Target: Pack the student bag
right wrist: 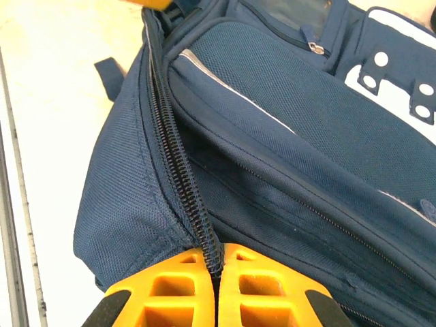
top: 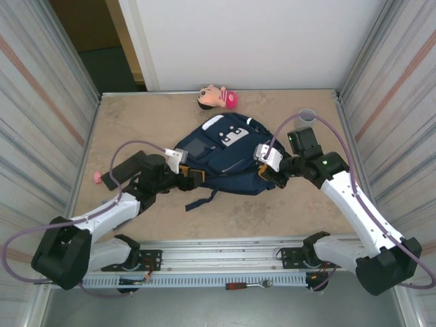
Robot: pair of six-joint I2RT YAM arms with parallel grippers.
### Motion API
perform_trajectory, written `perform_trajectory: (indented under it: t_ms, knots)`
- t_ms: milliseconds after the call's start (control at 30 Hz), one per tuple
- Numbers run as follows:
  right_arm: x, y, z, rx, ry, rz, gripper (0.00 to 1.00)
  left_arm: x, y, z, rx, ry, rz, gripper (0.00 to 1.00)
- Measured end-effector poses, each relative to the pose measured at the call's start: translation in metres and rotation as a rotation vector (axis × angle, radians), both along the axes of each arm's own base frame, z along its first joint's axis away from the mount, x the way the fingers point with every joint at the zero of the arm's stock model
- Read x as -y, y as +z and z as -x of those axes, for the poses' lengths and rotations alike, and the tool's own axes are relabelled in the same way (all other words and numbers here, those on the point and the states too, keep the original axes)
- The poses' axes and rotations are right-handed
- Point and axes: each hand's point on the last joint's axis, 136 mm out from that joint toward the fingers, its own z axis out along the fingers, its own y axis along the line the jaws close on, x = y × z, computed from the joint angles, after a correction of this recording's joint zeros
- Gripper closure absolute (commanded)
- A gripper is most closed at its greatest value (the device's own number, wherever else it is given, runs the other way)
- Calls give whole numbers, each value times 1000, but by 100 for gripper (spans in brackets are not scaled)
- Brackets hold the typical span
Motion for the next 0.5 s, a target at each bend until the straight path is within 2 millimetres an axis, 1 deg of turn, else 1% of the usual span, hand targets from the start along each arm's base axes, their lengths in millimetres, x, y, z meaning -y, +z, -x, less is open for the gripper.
perform_trajectory:
  t_ms: [167, 333, 400, 500]
  knots:
    - [-2, -3, 1, -26, 9, -2, 100, 4, -16, 1, -27, -21, 0, 28]
    - [-3, -3, -2, -39, 9, 3, 100, -2, -21, 8, -11, -3, 19, 26]
    - [-3, -2, -3, -36, 8, 2, 100, -7, -19, 14, 0, 13, 30, 25]
    - [-4, -1, -3, -36, 10, -2, 100, -14, -6, 19, 44, 39, 53, 25]
